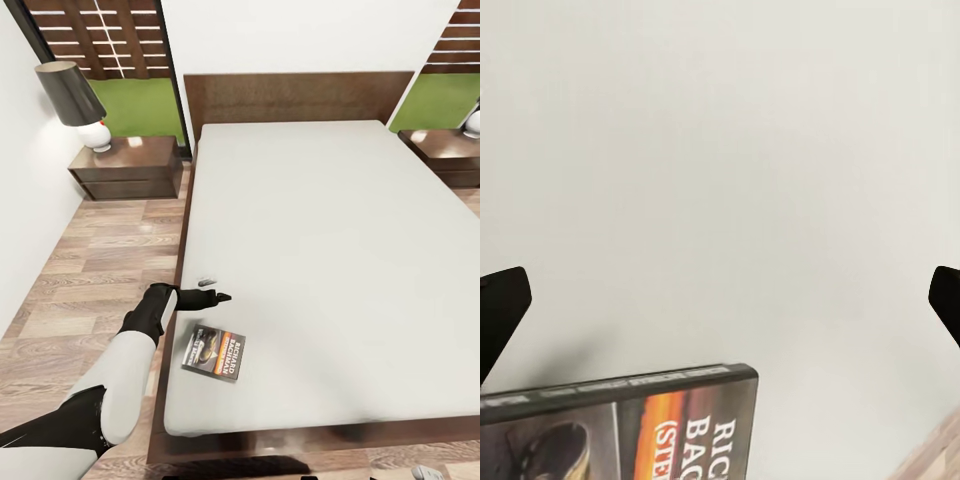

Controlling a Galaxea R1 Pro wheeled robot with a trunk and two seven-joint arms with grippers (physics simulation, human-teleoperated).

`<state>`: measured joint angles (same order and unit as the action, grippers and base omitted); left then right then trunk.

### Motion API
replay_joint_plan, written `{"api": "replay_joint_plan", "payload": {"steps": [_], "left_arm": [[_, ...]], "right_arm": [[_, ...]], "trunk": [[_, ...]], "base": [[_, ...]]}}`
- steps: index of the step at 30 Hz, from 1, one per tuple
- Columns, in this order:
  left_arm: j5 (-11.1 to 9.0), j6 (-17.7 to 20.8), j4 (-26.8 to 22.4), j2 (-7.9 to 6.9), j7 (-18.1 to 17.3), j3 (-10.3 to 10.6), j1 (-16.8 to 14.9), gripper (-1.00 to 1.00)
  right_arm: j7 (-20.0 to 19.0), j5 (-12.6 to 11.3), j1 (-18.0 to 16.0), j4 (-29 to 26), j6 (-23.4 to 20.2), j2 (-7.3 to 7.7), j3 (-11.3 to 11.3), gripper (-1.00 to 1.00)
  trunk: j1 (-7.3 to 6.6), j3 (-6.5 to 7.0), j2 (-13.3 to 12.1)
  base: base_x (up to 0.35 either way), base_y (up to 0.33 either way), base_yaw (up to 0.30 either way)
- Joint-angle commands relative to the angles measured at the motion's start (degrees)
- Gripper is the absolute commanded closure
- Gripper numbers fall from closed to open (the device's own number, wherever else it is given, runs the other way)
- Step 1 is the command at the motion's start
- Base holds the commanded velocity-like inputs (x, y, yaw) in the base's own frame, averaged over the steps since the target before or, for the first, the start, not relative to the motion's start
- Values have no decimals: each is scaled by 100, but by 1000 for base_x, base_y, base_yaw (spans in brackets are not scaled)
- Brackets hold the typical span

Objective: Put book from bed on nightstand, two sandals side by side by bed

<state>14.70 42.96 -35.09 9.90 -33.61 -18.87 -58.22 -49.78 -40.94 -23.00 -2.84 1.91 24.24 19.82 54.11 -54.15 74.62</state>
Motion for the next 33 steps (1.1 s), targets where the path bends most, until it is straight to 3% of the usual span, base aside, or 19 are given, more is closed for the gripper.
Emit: {"api": "replay_joint_plan", "payload": {"steps": [1,13,29,33], "left_arm": [[59,29,-7,9,-51,-46,-5,-100],[59,27,-7,9,-56,-46,-5,-100],[50,20,-12,9,-67,-65,18,-100],[50,-168,-9,9,-67,-73,29,-100]], "right_arm": [[-14,-37,-3,2,20,2,48,-100],[-14,-39,-3,2,20,2,48,-100],[-23,-42,-3,2,20,2,48,-100],[-18,-42,-3,2,20,2,48,-100]], "trunk": [[23,-22,44],[286,-238,525],[330,-274,605],[330,-274,605]], "base": [[0,0,0],[0,0,0],[0,0,0],[0,0,0]]}}
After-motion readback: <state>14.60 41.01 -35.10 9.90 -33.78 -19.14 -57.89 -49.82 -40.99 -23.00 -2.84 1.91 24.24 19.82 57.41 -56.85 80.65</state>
